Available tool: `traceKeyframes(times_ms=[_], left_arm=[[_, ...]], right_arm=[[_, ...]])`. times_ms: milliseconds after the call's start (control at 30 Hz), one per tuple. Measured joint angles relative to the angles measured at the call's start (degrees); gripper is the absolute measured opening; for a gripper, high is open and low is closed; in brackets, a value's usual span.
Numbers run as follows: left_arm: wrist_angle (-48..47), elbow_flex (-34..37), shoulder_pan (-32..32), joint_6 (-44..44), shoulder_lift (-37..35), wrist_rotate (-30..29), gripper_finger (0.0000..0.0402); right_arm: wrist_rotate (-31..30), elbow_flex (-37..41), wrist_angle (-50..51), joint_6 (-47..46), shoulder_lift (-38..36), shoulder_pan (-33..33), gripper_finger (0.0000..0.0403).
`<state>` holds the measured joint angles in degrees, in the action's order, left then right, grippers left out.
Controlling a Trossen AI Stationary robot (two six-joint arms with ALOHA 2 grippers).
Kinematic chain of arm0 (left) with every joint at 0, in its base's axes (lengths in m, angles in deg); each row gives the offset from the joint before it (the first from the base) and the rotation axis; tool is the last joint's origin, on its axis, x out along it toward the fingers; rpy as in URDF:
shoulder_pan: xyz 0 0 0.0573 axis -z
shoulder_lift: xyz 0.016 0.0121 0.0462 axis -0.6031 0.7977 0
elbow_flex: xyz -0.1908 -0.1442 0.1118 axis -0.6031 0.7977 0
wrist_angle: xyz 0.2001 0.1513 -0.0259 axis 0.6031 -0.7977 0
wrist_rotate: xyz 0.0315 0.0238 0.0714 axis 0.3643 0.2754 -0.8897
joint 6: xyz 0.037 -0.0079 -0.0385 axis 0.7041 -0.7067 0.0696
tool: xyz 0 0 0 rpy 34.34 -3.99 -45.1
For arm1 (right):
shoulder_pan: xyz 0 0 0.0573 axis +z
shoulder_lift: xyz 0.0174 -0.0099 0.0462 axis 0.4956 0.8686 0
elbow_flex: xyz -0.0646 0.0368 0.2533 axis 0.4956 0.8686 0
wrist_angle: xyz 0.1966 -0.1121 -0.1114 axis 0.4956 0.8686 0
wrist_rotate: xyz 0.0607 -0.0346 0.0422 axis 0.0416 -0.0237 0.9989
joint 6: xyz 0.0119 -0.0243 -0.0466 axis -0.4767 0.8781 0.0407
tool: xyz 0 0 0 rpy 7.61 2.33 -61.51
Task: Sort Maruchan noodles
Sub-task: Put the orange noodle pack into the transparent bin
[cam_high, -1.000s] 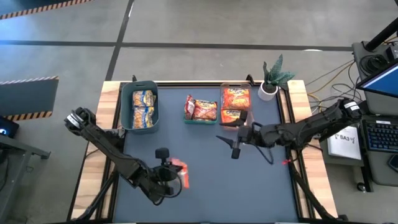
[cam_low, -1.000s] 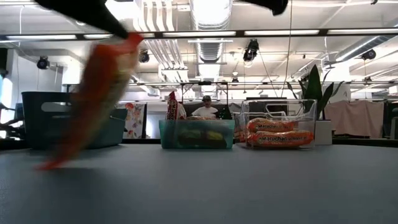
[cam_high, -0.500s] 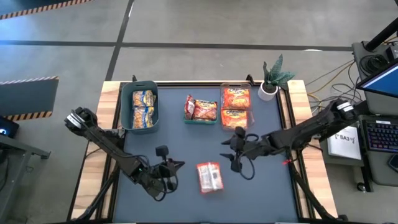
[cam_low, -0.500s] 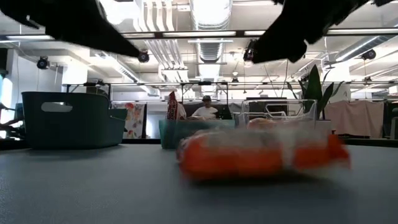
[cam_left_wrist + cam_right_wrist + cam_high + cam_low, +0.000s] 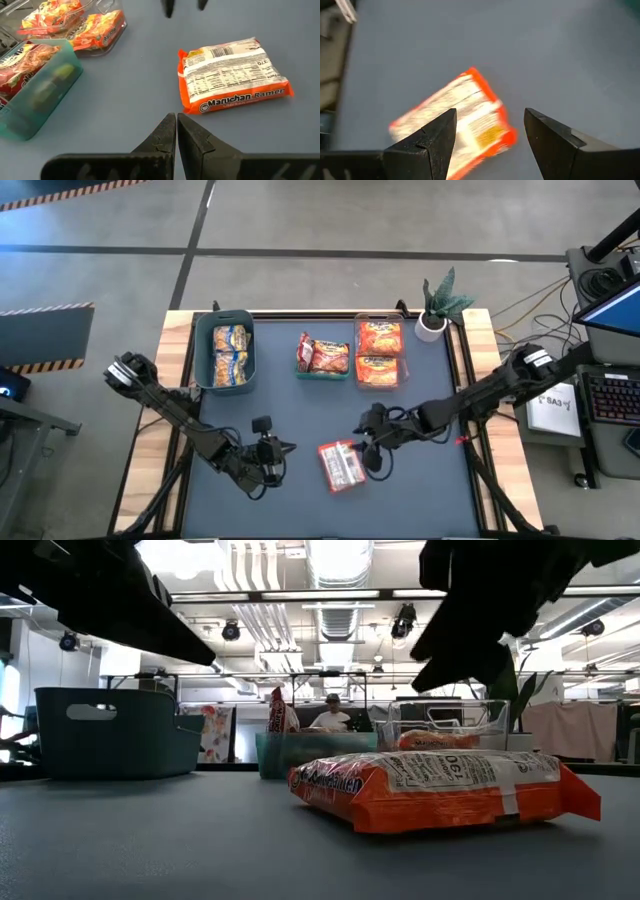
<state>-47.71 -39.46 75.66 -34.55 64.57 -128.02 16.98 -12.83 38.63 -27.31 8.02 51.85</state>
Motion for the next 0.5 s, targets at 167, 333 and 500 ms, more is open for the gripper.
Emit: traceKeyframes(times_ms=[167,333,500], left_arm=[[0.4,0.0,-0.1,1.1,0.0,0.0,0.0],[0.9,0.0,-0.1,3.0,0.1,0.0,0.0],[0.9,0.1,-0.1,4.1,0.1,0.0,0.0]], right_arm=[[4.6,-3.0,0.4,-11.7,-0.1,1.2,0.0219],[4.5,-7.2,0.7,-18.3,0.9,3.9,0.0219],[4.3,-13.1,3.9,-23.7,3.8,6.2,0.0219]])
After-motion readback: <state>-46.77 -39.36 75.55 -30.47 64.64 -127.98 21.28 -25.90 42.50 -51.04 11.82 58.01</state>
